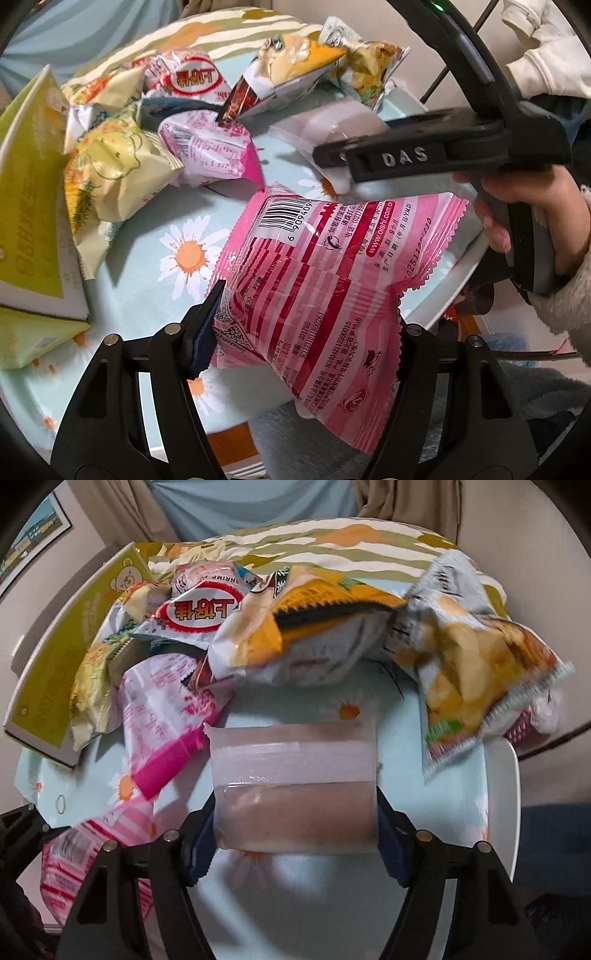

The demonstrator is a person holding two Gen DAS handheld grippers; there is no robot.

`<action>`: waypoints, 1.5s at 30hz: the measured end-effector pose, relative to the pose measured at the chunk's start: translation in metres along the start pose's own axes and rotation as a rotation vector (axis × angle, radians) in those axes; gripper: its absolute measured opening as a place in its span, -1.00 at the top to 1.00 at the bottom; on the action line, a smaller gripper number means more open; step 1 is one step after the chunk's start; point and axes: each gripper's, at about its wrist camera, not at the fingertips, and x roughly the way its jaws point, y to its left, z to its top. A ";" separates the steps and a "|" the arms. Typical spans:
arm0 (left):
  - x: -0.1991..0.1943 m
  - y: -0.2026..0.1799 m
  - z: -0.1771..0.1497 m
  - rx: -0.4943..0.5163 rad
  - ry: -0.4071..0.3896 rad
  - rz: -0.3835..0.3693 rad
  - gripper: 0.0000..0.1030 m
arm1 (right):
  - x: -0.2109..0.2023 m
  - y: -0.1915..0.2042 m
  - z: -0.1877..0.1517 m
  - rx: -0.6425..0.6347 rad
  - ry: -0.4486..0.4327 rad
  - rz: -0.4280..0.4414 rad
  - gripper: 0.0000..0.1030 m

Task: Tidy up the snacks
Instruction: 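Grasp the pink wafer bag with left tool while right tool grasps the pink-brown cake pack, then carry both snacks over the box and open both tools to drop them inside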

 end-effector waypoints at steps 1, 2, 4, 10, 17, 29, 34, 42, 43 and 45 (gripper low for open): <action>-0.006 -0.001 0.000 -0.003 -0.006 -0.002 -0.32 | -0.006 -0.001 -0.004 0.006 -0.003 0.004 -0.34; -0.010 -0.001 0.000 -0.006 -0.011 -0.004 -0.32 | -0.011 0.001 -0.006 0.011 -0.005 0.004 -0.34; -0.019 -0.002 0.001 -0.012 -0.028 -0.003 -0.32 | -0.027 0.001 -0.009 0.020 -0.019 0.009 -0.34; -0.057 0.004 0.009 -0.027 -0.103 0.007 -0.32 | -0.071 0.013 -0.004 0.014 -0.077 0.013 -0.34; -0.110 0.042 0.024 -0.066 -0.210 0.059 -0.32 | -0.130 0.047 0.034 -0.020 -0.189 0.014 -0.34; -0.184 0.197 0.048 -0.197 -0.319 0.205 -0.32 | -0.151 0.158 0.125 -0.094 -0.331 0.119 -0.34; -0.183 0.283 0.058 -0.262 -0.291 0.251 -0.32 | -0.118 0.214 0.170 -0.112 -0.324 0.168 -0.34; -0.129 0.393 0.080 -0.290 -0.173 0.287 -0.33 | -0.047 0.278 0.216 -0.066 -0.255 0.178 -0.34; -0.122 0.401 0.083 -0.285 -0.163 0.285 -0.33 | -0.035 0.284 0.220 -0.052 -0.243 0.179 -0.34; -0.108 0.411 0.088 -0.281 -0.133 0.281 -0.47 | -0.021 0.291 0.223 -0.033 -0.223 0.177 -0.34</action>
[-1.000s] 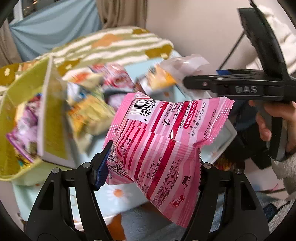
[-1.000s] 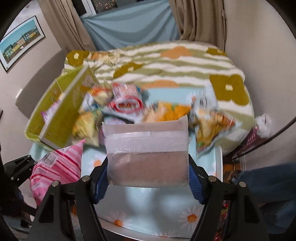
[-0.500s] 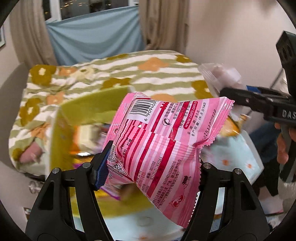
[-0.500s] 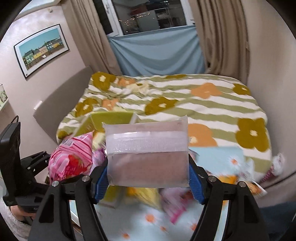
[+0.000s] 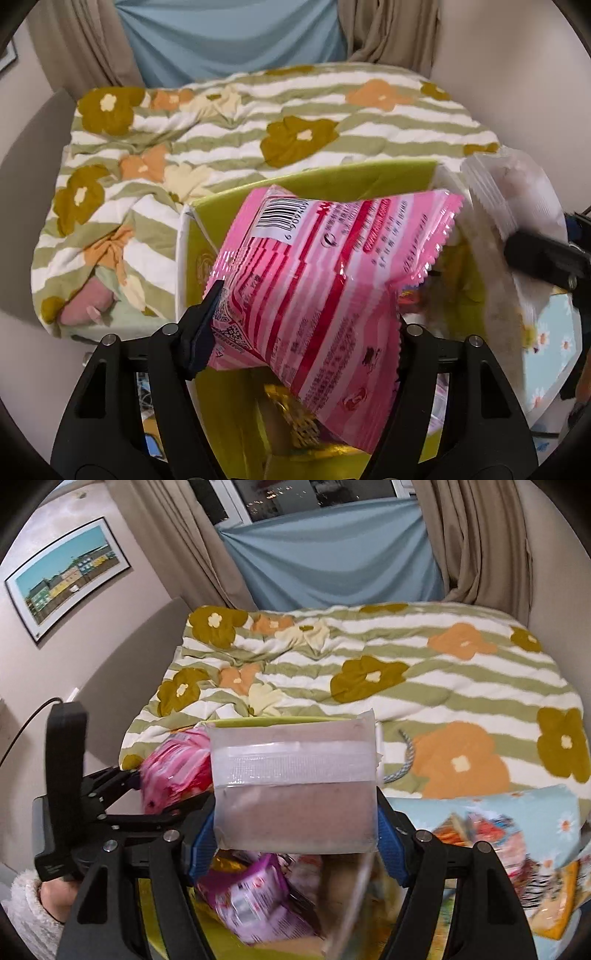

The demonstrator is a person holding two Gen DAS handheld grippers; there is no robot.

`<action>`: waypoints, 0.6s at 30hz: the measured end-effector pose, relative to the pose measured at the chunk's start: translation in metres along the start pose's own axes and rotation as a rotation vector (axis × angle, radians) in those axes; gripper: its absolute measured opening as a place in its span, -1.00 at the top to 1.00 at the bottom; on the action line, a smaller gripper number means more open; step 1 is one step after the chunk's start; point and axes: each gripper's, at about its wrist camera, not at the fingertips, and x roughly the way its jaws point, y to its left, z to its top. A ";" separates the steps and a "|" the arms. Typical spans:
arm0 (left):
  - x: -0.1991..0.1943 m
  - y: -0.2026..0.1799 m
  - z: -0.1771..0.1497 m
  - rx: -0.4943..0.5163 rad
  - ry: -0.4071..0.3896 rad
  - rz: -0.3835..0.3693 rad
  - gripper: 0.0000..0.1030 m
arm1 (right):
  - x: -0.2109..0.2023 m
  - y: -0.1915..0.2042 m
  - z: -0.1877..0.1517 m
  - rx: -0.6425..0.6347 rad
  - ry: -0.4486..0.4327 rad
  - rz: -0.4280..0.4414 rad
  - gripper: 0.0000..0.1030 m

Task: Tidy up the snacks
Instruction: 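Carry both snacks over the box and open both tools to drop them inside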

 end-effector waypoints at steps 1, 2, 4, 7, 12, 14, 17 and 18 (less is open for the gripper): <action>0.008 0.001 0.002 0.004 0.019 -0.008 -0.57 | 0.007 0.001 0.000 0.009 0.010 -0.005 -0.34; 0.012 0.001 0.003 0.006 0.024 -0.010 -0.84 | 0.010 0.002 0.001 0.014 0.016 -0.007 -0.34; 0.016 0.001 0.003 0.010 0.017 -0.018 -1.00 | 0.018 0.002 0.002 0.027 0.032 -0.014 -0.34; 0.016 -0.001 -0.001 0.010 0.018 -0.028 -1.00 | 0.021 0.000 0.004 0.022 0.048 -0.034 -0.34; 0.007 0.003 -0.010 -0.044 0.034 -0.037 -1.00 | 0.027 -0.002 0.009 0.001 0.082 -0.027 -0.34; -0.003 0.006 -0.017 -0.087 0.032 -0.041 -1.00 | 0.028 -0.001 0.011 -0.003 0.094 -0.025 -0.34; -0.014 0.013 -0.027 -0.150 0.027 -0.043 -1.00 | 0.026 0.000 0.018 -0.004 0.097 -0.006 -0.35; -0.015 0.016 -0.030 -0.171 0.028 -0.047 -1.00 | 0.027 -0.001 0.022 0.000 0.101 -0.002 -0.35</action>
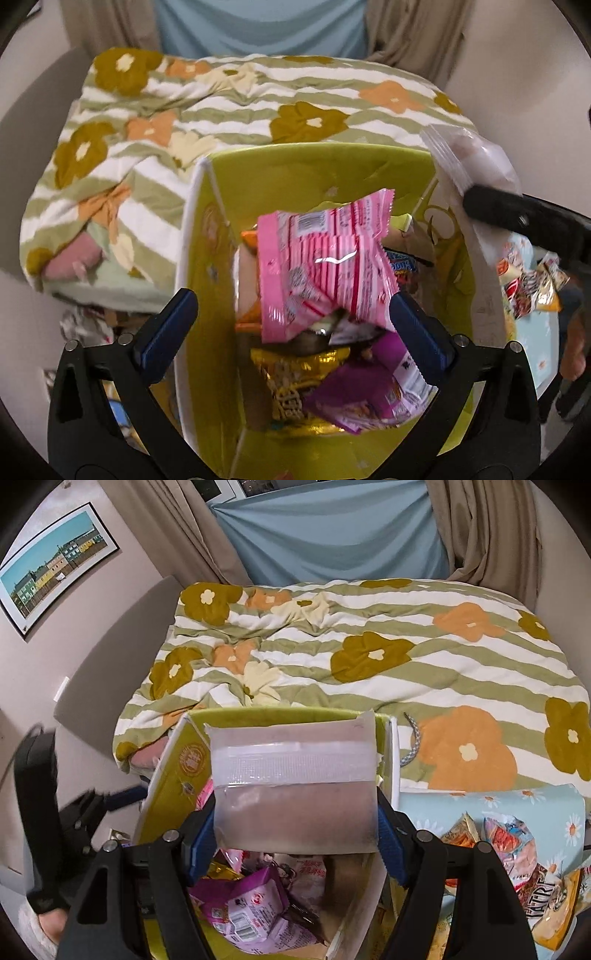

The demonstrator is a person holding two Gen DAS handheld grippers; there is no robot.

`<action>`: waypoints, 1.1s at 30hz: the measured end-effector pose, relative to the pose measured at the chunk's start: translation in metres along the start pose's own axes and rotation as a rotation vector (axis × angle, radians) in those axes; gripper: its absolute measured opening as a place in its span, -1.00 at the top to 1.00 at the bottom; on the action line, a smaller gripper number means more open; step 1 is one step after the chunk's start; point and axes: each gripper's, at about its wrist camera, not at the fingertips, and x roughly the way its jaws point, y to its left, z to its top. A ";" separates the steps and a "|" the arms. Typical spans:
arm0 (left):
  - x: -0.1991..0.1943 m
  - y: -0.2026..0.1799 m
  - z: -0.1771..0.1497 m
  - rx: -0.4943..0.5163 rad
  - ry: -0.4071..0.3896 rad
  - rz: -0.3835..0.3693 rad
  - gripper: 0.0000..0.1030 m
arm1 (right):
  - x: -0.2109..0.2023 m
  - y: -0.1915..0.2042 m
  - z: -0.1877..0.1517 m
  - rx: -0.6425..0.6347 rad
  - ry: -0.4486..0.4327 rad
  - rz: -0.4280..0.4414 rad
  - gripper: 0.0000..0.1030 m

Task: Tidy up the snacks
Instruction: 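Carry both snacks over the box and open both tools to drop them inside, then move both tools back toward the remaining snack bags on the table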

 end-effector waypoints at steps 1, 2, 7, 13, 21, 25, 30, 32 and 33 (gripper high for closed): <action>-0.001 0.003 -0.002 -0.013 0.000 -0.002 -1.00 | 0.002 0.001 0.002 -0.001 0.004 0.001 -0.35; -0.002 0.005 -0.004 -0.026 -0.002 0.000 -1.00 | 0.006 0.001 0.005 -0.004 0.010 0.004 -0.36; -0.004 0.009 -0.011 -0.039 -0.003 0.042 -1.00 | 0.032 0.000 0.010 0.030 0.032 0.039 -0.38; 0.000 0.006 -0.020 -0.038 0.022 0.044 -1.00 | 0.044 -0.003 0.004 0.041 -0.001 0.002 -0.67; -0.007 -0.008 -0.029 -0.016 0.010 0.028 -1.00 | 0.020 -0.004 -0.010 -0.017 -0.080 -0.026 -0.99; -0.016 -0.014 -0.032 0.000 -0.011 0.027 -1.00 | 0.009 -0.002 -0.015 -0.032 -0.095 -0.041 -0.99; -0.035 -0.018 -0.034 0.015 -0.045 0.015 -1.00 | -0.013 -0.001 -0.019 -0.029 -0.122 -0.043 -0.99; -0.044 -0.021 -0.036 0.022 -0.062 0.013 -1.00 | -0.024 -0.001 -0.021 -0.025 -0.133 -0.043 -0.99; -0.048 -0.022 -0.037 0.024 -0.069 0.012 -1.00 | -0.031 0.000 -0.023 -0.024 -0.141 -0.045 -0.99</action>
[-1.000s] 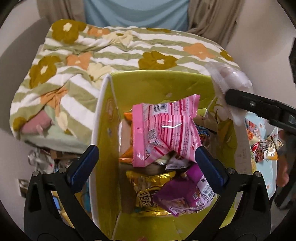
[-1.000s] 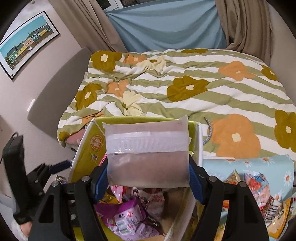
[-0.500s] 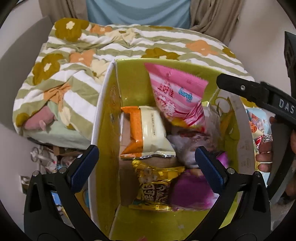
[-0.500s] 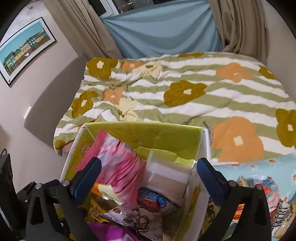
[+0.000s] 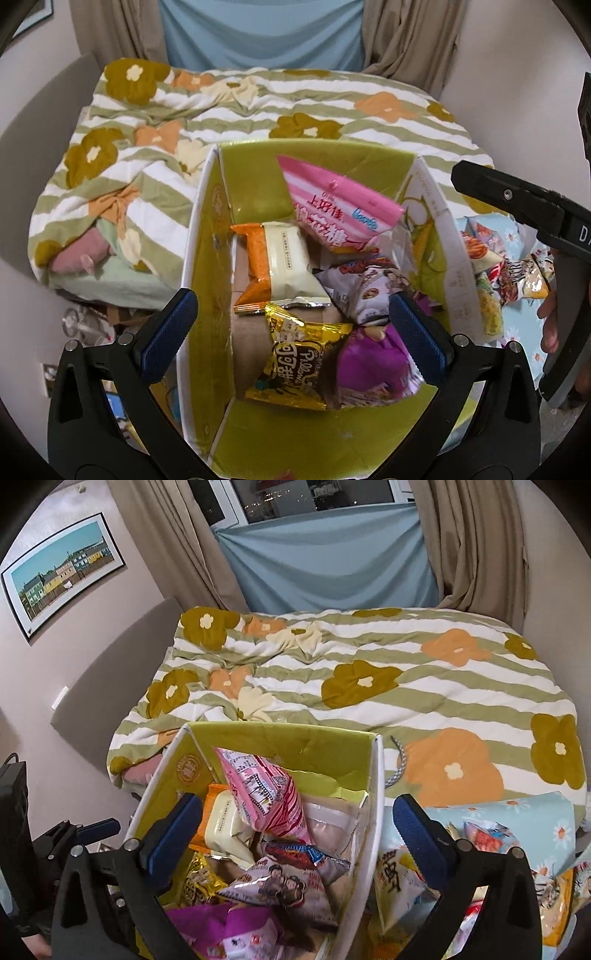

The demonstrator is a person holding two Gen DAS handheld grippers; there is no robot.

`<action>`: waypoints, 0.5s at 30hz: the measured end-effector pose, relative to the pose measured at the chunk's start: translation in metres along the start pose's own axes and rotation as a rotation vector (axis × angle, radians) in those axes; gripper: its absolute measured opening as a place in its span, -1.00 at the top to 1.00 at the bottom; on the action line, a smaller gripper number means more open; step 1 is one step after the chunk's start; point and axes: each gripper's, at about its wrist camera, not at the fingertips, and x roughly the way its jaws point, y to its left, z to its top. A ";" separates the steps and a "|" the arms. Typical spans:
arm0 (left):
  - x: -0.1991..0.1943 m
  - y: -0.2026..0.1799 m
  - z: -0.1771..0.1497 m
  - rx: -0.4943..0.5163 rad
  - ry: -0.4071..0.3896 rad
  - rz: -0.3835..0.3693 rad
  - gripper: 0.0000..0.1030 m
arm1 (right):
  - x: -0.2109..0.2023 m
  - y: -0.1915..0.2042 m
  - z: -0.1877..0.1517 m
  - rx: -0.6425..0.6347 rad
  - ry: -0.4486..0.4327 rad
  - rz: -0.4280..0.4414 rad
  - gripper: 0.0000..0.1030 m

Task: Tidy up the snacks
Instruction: 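Move both tools back toward the remaining snack bags on the table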

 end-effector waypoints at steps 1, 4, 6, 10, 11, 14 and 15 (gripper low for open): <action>-0.005 -0.002 -0.001 0.002 -0.009 -0.002 -1.00 | -0.004 0.000 -0.002 0.000 -0.004 -0.001 -0.99; -0.020 -0.006 -0.003 0.005 -0.030 -0.010 -1.00 | -0.020 0.001 -0.006 0.005 -0.020 -0.004 -0.99; -0.030 -0.012 -0.003 0.015 -0.040 -0.014 -1.00 | -0.031 0.003 -0.010 0.007 -0.030 -0.012 -0.99; -0.046 -0.024 -0.005 0.050 -0.059 -0.045 -1.00 | -0.061 0.001 -0.019 0.017 -0.063 -0.040 -0.99; -0.048 -0.027 -0.004 0.057 -0.062 -0.057 -1.00 | -0.067 0.000 -0.021 0.024 -0.068 -0.046 -0.99; -0.054 -0.046 -0.004 0.103 -0.068 -0.111 -1.00 | -0.089 -0.008 -0.029 0.054 -0.084 -0.073 -0.99; -0.055 -0.053 -0.006 0.121 -0.070 -0.128 -1.00 | -0.096 -0.011 -0.032 0.063 -0.088 -0.087 -0.99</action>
